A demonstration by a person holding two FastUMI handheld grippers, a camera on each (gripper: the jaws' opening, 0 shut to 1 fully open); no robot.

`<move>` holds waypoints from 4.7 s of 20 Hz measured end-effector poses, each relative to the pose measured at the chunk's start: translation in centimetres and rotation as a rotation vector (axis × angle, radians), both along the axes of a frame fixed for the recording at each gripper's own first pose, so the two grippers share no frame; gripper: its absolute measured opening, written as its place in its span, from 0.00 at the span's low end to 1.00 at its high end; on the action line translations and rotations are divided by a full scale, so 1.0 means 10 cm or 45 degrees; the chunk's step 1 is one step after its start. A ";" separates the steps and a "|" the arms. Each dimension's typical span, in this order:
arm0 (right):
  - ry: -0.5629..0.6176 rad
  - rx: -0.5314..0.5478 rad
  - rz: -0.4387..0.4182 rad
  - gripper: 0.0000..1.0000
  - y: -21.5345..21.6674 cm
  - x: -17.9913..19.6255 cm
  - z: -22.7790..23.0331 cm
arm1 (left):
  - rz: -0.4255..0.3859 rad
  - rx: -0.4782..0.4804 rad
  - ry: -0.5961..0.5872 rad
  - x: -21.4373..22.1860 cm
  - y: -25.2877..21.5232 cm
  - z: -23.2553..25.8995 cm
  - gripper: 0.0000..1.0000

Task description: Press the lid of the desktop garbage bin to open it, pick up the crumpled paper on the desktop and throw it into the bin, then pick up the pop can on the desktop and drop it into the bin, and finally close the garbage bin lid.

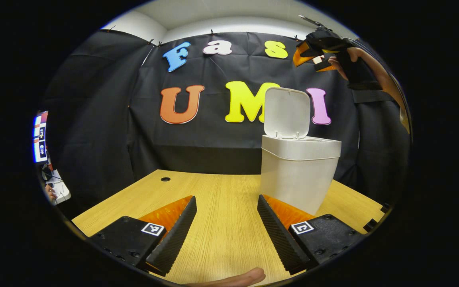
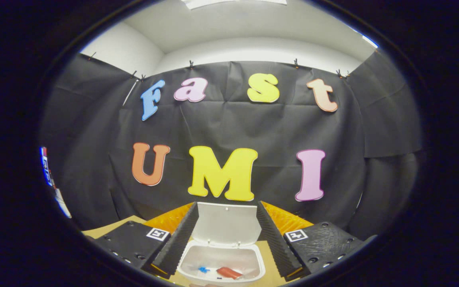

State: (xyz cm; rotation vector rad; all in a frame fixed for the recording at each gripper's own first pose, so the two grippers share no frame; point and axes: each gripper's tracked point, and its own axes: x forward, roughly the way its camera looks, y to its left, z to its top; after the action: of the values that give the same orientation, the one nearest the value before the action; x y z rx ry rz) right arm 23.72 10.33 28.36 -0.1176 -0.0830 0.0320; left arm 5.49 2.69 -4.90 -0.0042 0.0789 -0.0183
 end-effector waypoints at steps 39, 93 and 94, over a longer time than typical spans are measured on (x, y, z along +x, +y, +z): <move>0.886 -0.060 -0.033 0.95 -0.03 0.13 -1.96 | 0.063 0.025 0.016 0.14 0.08 -0.15 0.99; 0.187 0.049 0.153 0.96 -0.10 -0.25 -2.33 | 0.101 -0.015 -0.025 0.16 0.20 -0.08 0.99; 0.183 0.039 0.156 0.95 -0.11 -0.30 -2.32 | 0.099 -0.016 -0.021 0.17 0.19 -0.10 0.99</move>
State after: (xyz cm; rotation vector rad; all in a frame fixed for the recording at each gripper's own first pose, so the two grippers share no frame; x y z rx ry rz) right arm 20.74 9.21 5.19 -0.0792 0.0527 0.1614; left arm 7.18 4.63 -5.86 -0.0197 0.0618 0.0587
